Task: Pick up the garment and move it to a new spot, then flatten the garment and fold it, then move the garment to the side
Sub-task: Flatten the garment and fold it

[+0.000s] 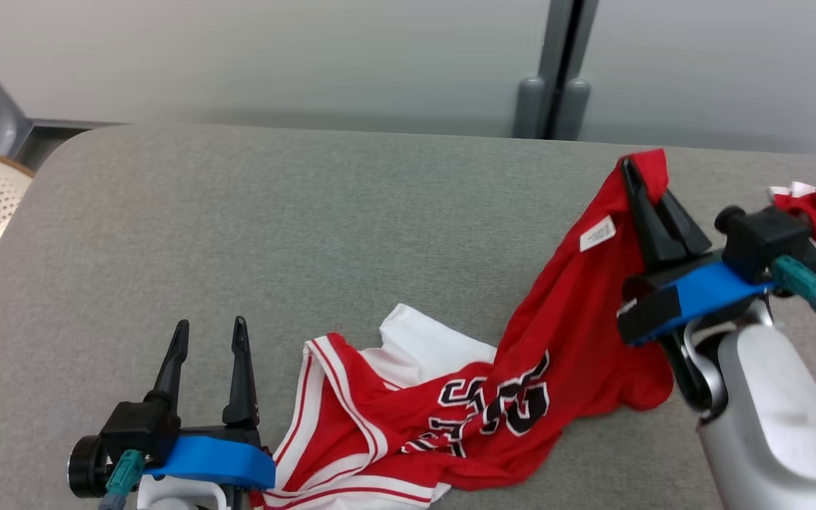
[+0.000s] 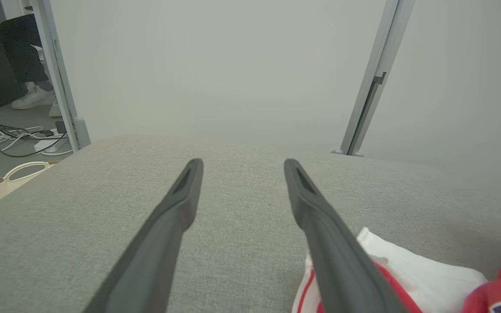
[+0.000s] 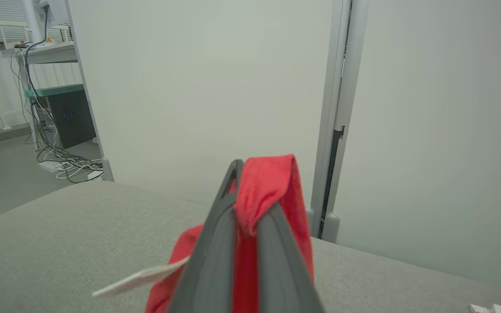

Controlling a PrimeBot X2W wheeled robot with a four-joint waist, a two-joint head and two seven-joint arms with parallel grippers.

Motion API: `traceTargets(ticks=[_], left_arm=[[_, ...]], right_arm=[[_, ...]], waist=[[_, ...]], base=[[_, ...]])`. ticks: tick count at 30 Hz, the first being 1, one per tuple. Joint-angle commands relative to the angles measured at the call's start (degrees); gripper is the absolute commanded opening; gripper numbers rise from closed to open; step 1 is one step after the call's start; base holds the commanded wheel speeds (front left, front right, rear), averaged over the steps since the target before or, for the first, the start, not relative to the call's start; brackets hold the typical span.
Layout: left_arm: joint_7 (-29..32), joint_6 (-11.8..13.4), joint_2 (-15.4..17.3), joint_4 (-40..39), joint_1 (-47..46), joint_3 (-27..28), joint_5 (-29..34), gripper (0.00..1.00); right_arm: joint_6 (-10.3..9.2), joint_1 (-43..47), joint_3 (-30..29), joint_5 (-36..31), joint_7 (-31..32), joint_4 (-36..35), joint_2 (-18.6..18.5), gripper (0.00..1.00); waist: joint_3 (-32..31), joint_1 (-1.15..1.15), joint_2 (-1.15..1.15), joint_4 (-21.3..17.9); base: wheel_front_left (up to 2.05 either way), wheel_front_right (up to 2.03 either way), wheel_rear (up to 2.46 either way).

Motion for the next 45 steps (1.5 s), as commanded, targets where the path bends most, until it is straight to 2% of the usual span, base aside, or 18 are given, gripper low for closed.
traceTargets(ticks=[1, 11, 18, 19, 20, 21, 28, 37, 45], left_arm=[[-0.13, 0.14, 0.04, 0.22, -1.05, -0.47, -0.39, 1.00], [-0.13, 0.24, 0.04, 0.70, -3.42, -2.56, -1.52, 1.00], [-0.13, 0.38, 0.05, 0.94, -5.07, -3.41, -2.07, 1.00], [-0.13, 0.39, 0.05, 1.00, -5.27, -3.51, -2.22, 1.00], [-0.13, 0.44, 0.05, 1.03, -5.37, -3.60, -2.32, 1.00], [-0.13, 0.45, 0.05, 1.10, -5.45, -3.64, -2.36, 1.00], [-0.13, 0.69, 0.06, 1.26, -4.73, -2.79, -1.76, 1.00], [-0.13, 0.10, 0.06, 0.87, -1.97, 0.58, 0.10, 1.00], [-0.13, -0.01, 0.07, 0.56, -0.65, 1.10, 0.42, 1.00]], right_arm=[[0.03, -3.29, 0.00, -0.64, -1.55, 2.68, -0.35, 0.00], [0.02, -19.18, -0.33, -4.07, -5.08, 25.61, -2.03, 0.00], [0.03, -28.39, -1.25, -6.85, -7.53, 39.95, -1.58, 0.00], [0.03, -29.31, -1.28, -7.26, -7.88, 41.44, -1.46, 0.15], [0.03, -29.90, -0.99, -7.60, -8.18, 42.84, -1.25, 0.79], [0.02, -30.35, -0.93, -7.82, -8.40, 44.43, -1.17, 1.00], [0.02, -29.32, 0.06, -7.80, -9.36, 48.51, -1.21, 1.00], [0.02, -16.70, -0.01, -3.78, -9.39, 36.71, -3.89, 1.00], [0.03, -3.54, -1.79, -0.72, -9.36, 26.15, -5.69, 1.00]], waist=[[1.00, -0.01, 0.00, 1.90], [4.63, -0.01, 0.00, 6.77], [6.71, -0.01, 0.00, 8.12], [6.87, -0.01, 0.00, 8.18], [7.00, -0.01, 0.00, 8.18], [7.09, -0.01, 0.00, 8.13], [6.14, -0.01, 0.00, 6.10], [3.21, -0.01, 0.00, 1.21], [1.70, -0.01, 0.00, -0.71]], base=[[0.00, 0.00, 0.00], [0.00, 0.00, 0.00], [0.00, 0.00, 0.00], [0.00, 0.00, 0.00], [0.00, 0.00, 0.00], [0.00, 0.00, 0.00], [0.00, 0.00, 0.00], [0.00, 0.00, 0.00], [0.00, 0.00, 0.00]])
